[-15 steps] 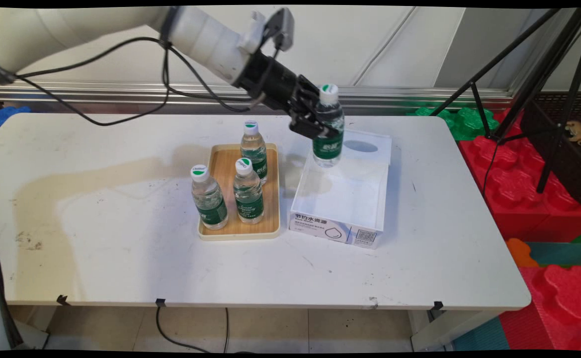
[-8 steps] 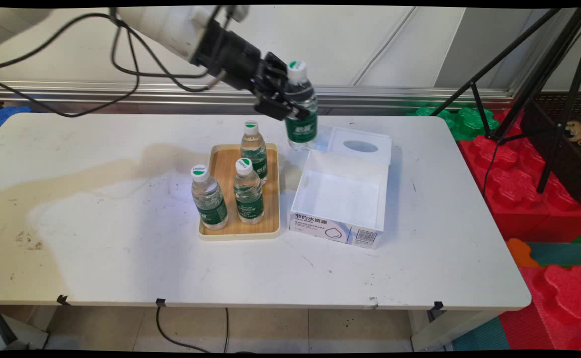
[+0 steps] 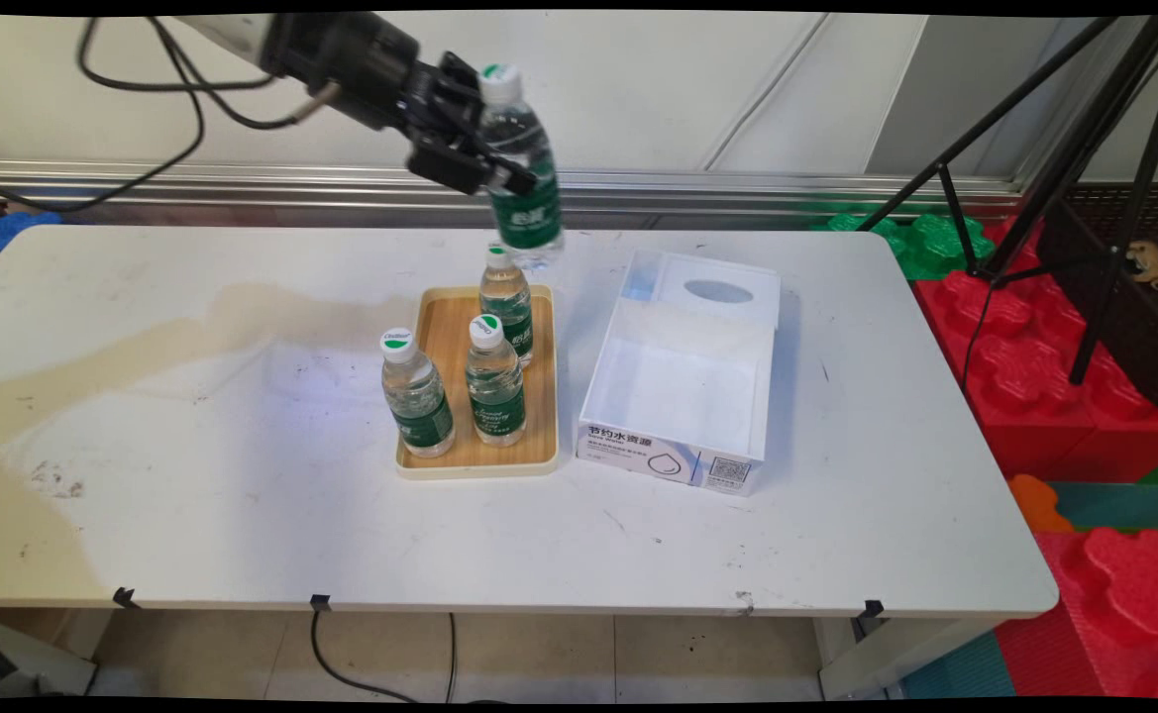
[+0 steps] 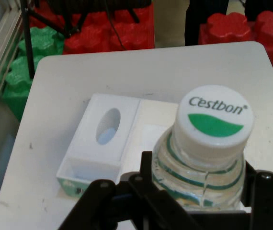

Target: Place the picked object on the tray

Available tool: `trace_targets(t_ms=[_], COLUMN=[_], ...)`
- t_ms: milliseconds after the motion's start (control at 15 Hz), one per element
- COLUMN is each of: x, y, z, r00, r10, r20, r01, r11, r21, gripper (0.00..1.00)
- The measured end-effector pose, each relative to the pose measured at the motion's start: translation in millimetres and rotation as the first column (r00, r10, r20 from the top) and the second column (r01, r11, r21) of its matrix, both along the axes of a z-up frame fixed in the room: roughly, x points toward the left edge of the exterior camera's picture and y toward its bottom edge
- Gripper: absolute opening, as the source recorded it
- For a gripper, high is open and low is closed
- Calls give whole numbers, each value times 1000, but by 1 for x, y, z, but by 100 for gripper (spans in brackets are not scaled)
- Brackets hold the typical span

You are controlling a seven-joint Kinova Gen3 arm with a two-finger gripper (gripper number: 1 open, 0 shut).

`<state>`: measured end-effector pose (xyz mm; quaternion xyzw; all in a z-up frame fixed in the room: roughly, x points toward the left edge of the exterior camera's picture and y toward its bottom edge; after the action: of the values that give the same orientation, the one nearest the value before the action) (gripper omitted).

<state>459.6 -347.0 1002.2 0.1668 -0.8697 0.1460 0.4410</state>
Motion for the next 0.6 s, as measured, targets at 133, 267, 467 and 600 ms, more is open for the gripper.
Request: trace_targets(t_ms=[133, 267, 467, 600], x=[18, 32, 50, 61], y=[11, 21, 34, 40], z=[9, 15, 20, 20], r00=[1000, 1000, 999, 999], r10=[7, 9, 12, 17], r20=[7, 17, 37, 52], r01=[-7, -10, -14, -19], r11=[1000, 1000, 999, 998], r21=[10, 22, 43, 55], gripper=[0, 0, 0, 0])
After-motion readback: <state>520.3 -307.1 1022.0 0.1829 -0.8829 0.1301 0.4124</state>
